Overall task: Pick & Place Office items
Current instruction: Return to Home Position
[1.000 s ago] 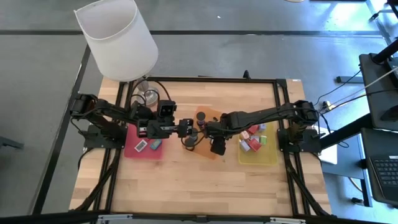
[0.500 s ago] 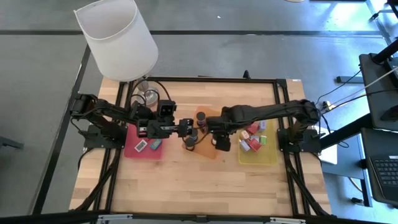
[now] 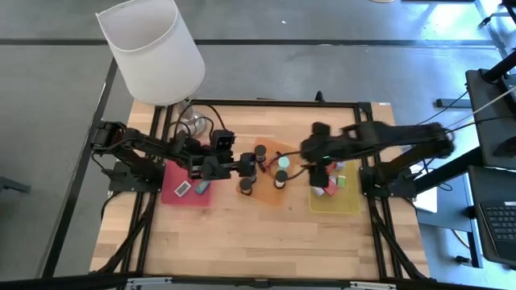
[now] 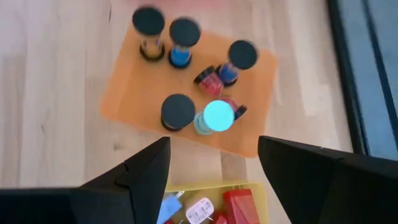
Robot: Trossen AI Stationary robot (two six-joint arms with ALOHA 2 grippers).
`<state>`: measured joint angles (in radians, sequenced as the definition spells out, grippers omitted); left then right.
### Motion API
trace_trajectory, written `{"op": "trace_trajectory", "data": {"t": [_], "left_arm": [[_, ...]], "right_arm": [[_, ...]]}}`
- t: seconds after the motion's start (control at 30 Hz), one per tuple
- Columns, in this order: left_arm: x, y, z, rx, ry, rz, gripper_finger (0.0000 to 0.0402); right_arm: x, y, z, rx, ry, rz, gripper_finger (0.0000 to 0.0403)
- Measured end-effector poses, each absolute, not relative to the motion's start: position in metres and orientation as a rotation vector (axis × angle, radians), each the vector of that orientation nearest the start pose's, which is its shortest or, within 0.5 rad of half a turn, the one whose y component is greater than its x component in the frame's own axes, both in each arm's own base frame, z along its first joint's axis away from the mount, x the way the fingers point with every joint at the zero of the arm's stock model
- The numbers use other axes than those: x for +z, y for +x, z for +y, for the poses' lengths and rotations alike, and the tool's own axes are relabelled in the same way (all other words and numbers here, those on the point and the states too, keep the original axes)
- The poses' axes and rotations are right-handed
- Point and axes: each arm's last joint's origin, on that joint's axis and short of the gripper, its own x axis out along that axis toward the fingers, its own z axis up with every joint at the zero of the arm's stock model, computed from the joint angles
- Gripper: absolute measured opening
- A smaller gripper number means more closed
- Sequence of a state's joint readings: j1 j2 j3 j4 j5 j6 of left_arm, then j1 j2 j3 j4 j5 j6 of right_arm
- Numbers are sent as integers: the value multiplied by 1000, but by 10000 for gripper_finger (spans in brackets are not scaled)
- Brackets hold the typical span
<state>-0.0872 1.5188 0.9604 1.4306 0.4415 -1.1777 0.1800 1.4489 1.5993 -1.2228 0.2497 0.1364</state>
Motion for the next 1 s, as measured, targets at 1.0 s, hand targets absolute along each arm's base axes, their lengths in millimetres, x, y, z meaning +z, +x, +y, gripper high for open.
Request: {"op": "trace_trajectory", "data": {"t": [1.0], "left_arm": [[354,312,-37,-708,-816,-523,276]], "right_arm": [[281,77,3,-404,337,200,245]]}}
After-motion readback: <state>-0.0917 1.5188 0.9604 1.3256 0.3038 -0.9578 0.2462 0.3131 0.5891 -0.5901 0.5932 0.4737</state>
